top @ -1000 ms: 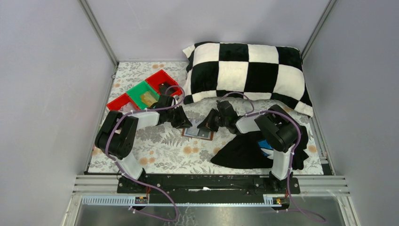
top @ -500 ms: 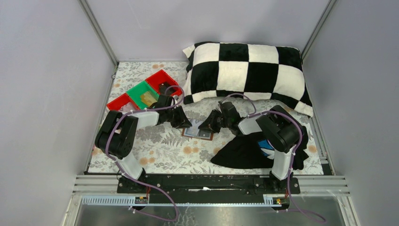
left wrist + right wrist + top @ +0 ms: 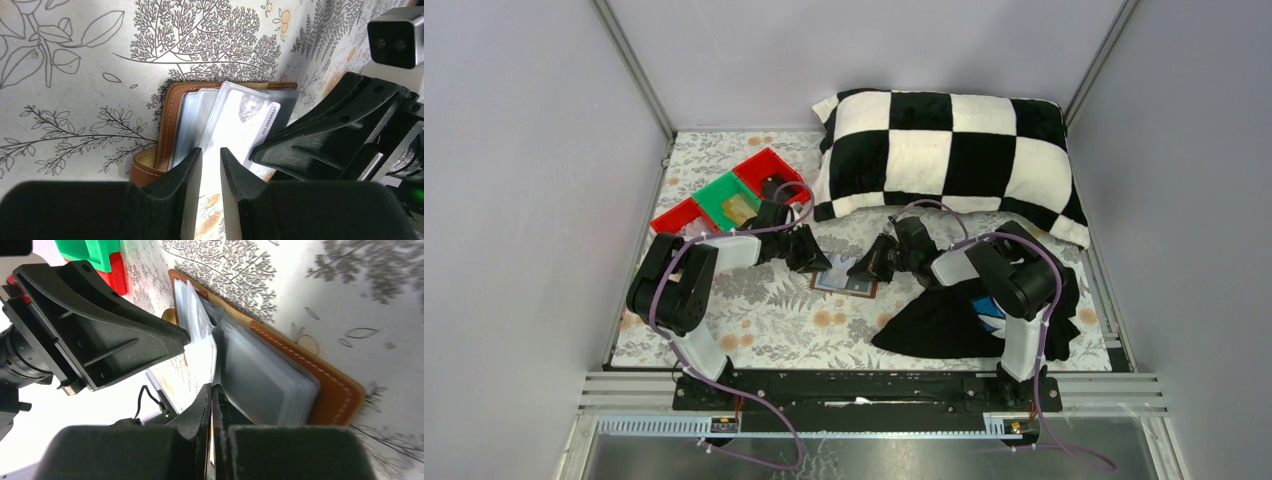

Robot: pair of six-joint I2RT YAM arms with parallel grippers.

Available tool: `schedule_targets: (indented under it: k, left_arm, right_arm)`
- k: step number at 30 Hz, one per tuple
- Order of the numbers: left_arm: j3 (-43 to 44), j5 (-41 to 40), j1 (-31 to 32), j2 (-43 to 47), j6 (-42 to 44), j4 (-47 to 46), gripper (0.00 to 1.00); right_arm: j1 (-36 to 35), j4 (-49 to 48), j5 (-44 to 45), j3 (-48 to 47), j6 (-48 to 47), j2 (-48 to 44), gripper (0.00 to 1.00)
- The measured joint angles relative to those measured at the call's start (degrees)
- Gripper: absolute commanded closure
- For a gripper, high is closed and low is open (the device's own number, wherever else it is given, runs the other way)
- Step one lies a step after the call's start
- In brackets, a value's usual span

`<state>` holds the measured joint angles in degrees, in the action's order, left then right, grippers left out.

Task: Take the credit cards out of the card holder
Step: Remove the credit card from the card holder.

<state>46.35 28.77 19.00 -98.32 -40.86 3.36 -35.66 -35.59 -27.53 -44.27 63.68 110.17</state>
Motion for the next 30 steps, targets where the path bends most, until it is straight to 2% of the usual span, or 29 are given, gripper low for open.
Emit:
schedule_targets:
  k: [14,19,27,30]
  left_arm:
    - [0.0,1.3,-2.0,-0.2,-0.1,0.4,0.71]
    - [0.1,0.5,-2.2,1.3,0.9,2.3,0.62]
    - [3.6,-0.5,-2.6,5.6,6.6,14.7,0.50]
    - [5.6,0.9,-2.6,7.4,8.5,17.5,0.42]
  right_arm:
    - [5.1,1.1,-8.0,2.9,-5.2,-3.4,1.00]
    - [6.5,5.6,-8.7,3.8,-9.7,-8.0,1.00]
    - [7.3,9.9,-10.7,3.7,-14.9,-11.7,1.00]
    - [7.6,10.6,-11.7,3.5,-15.9,-13.0,1.00]
